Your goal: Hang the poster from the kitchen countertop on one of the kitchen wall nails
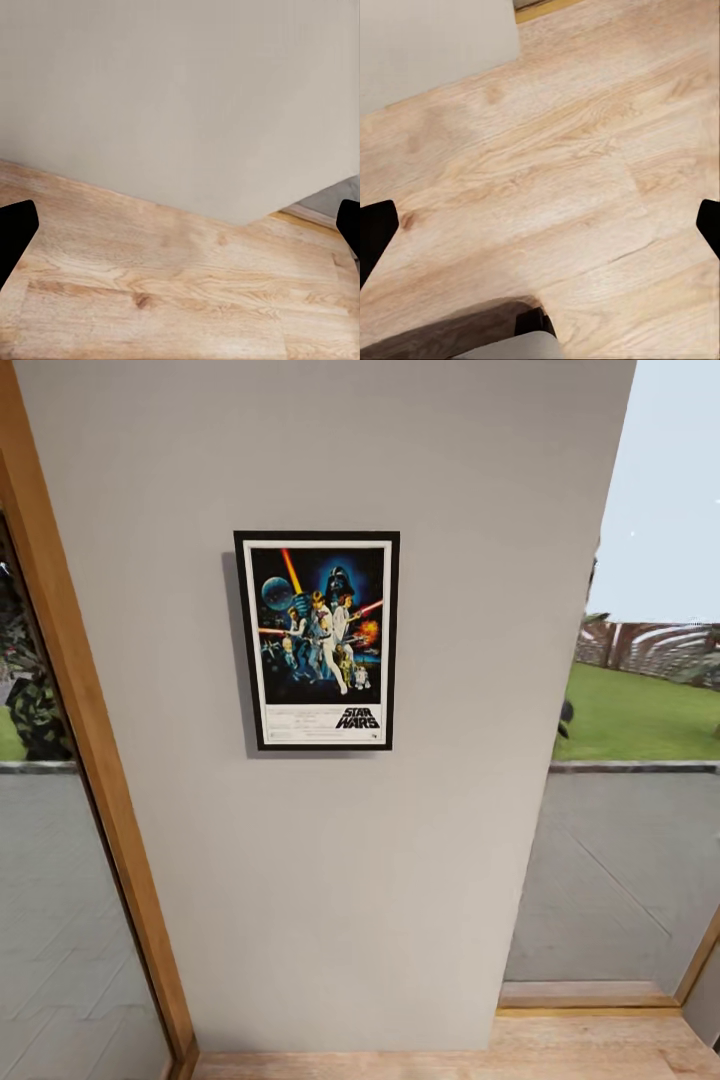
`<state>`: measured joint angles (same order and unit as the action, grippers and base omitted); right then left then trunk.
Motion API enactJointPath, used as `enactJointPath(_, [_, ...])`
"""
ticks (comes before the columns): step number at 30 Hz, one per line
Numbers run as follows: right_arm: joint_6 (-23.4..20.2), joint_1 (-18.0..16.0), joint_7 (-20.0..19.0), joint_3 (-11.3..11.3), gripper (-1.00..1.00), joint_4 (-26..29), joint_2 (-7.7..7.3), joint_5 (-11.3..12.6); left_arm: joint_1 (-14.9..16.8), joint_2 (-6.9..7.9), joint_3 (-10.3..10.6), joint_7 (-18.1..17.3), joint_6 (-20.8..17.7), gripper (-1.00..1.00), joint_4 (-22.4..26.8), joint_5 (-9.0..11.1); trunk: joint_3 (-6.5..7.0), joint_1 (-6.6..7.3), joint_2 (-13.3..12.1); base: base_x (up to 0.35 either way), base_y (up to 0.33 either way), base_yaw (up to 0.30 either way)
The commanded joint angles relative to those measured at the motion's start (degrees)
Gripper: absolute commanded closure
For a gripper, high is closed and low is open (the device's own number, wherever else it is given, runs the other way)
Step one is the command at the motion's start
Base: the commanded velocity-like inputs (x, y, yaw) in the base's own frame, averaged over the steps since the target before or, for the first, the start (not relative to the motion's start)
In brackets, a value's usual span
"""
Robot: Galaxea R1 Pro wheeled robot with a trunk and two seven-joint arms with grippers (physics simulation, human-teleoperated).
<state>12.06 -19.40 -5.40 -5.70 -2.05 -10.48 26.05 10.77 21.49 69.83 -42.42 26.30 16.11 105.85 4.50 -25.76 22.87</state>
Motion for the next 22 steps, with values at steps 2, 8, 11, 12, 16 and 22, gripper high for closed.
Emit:
enactJointPath(2, [0.26, -0.05, 1.9, -0.47, -1.0, -0.22, 0.36, 0.63, 0.04, 0.04, 0.49, -0.12, 0.21, -1.0, 0.06, 0.58, -0.01, -0.02, 0.05, 0.0, 0.0, 0.0])
enactJointPath(8, [0.11, -0.02, 5.5, -0.39, -1.0, -0.24, 1.04, 0.66, 0.04, 0.04, 0.44, -0.12, 0.24, -1.0, 0.06, 0.58, 0.01, -0.02, 0.05, 0.0, 0.0, 0.0])
enactJointPath(11, [0.09, -0.02, 5.66, -0.41, -1.0, -0.24, 1.1, 0.66, 0.04, 0.04, 0.39, -0.12, 0.24, -1.0, 0.06, 0.58, 0.01, -0.02, 0.05, 0.0, 0.0, 0.0])
enactJointPath(12, [0.08, -0.02, 5.7, -0.42, -1.0, -0.24, 1.12, 0.66, 0.04, 0.06, 0.37, -0.12, 0.24, -1.0, 0.06, 0.58, 0.01, -0.02, 0.05, 0.0, 0.0, 0.0])
enactJointPath(16, [0.07, -0.02, 5.79, -0.38, -1.0, -0.24, 1.13, 0.66, 0.04, 0.05, 0.33, -0.13, 0.24, -1.0, 0.06, 0.58, 0.01, -0.02, 0.05, 0.0, 0.0, 0.0])
enactJointPath(22, [0.07, -0.01, 5.83, -0.38, -1.0, -0.25, 1.15, 0.66, 0.04, 0.06, 0.31, -0.13, 0.24, -1.0, 0.06, 0.58, 0.01, -0.02, 0.05, 0.0, 0.0, 0.0])
